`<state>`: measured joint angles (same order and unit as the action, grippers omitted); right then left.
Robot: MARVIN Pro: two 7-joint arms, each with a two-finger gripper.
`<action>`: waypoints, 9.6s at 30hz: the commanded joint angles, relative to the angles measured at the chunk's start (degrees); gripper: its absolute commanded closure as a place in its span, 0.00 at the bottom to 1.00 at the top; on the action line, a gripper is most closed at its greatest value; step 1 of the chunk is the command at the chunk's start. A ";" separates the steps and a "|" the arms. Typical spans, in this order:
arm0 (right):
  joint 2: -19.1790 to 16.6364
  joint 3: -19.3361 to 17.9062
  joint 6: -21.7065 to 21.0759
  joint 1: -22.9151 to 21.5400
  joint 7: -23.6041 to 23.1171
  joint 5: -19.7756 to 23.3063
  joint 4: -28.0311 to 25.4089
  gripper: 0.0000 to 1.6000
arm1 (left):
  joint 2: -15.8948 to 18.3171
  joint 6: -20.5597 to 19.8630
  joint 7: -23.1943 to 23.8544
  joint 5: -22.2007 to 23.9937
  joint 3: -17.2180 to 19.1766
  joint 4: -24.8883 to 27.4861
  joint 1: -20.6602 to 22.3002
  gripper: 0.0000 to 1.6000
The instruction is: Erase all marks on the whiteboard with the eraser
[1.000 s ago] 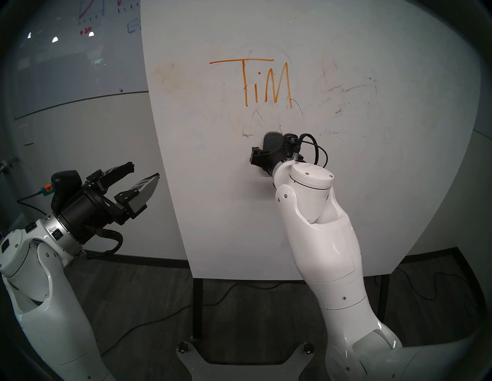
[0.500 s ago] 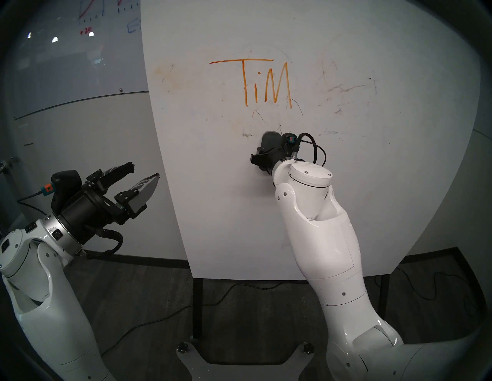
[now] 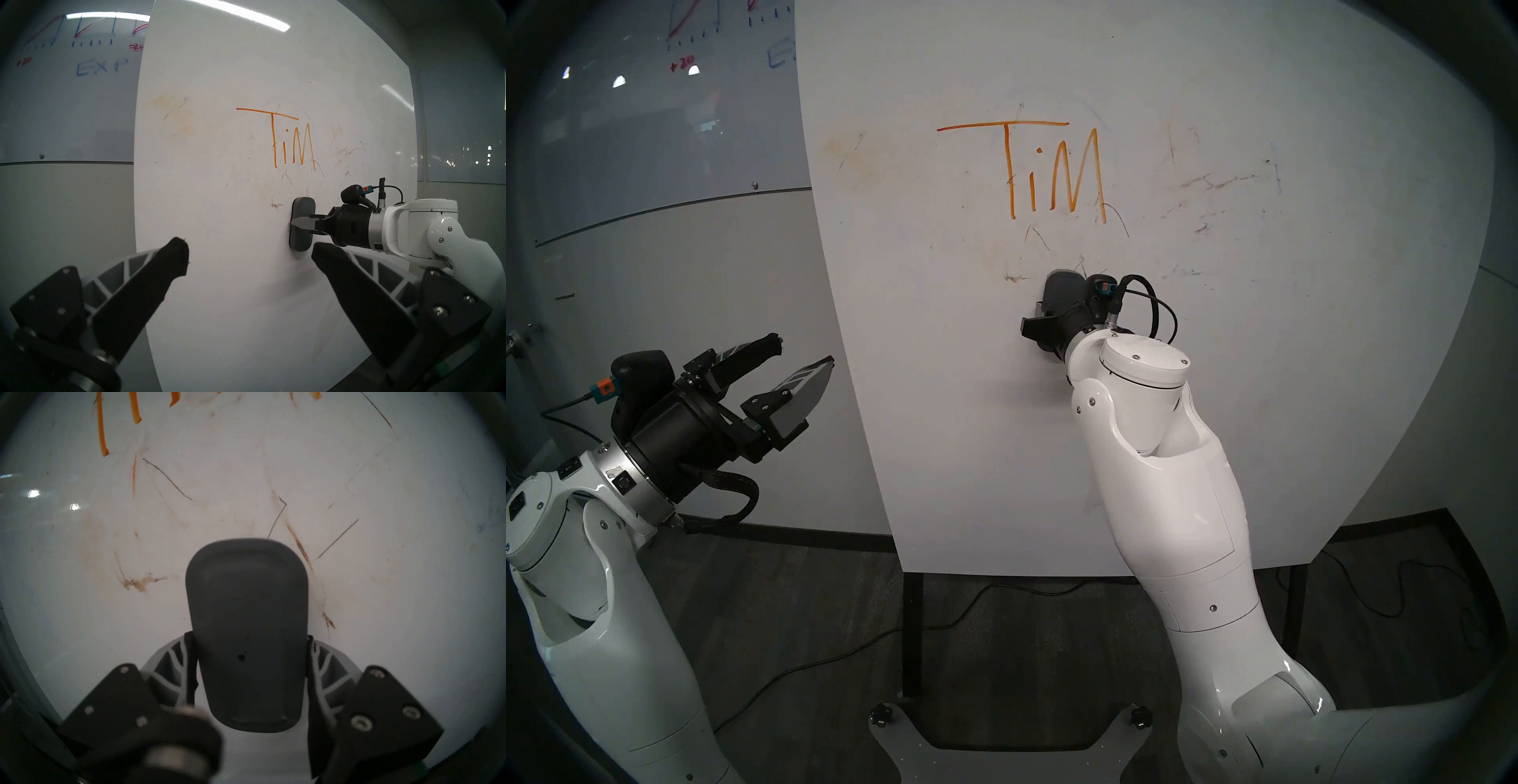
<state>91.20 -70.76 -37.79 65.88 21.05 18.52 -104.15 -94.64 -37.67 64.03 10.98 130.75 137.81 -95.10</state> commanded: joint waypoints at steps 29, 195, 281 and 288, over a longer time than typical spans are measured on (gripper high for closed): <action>0.02 -0.95 -6.25 -13.08 -5.56 -3.97 -2.52 1.00 | 0.09 0.04 0.07 0.08 -0.02 0.51 0.07 0.00; 3.85 -13.80 -17.21 -15.75 -12.54 -5.37 -0.98 1.00 | 0.09 0.03 0.06 0.08 -0.02 0.54 0.05 0.00; -8.42 -9.58 -17.21 -34.79 -13.44 12.63 0.06 1.00 | 0.08 0.01 0.01 0.10 -0.03 0.60 0.01 0.00; -9.33 -8.39 -17.21 -32.71 -10.77 15.76 1.26 1.00 | 0.09 0.01 -0.02 0.12 -0.03 0.62 -0.01 0.00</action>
<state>82.45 -79.96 -55.10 33.52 8.58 31.65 -103.14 -94.64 -37.67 64.05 10.94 130.75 137.74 -95.10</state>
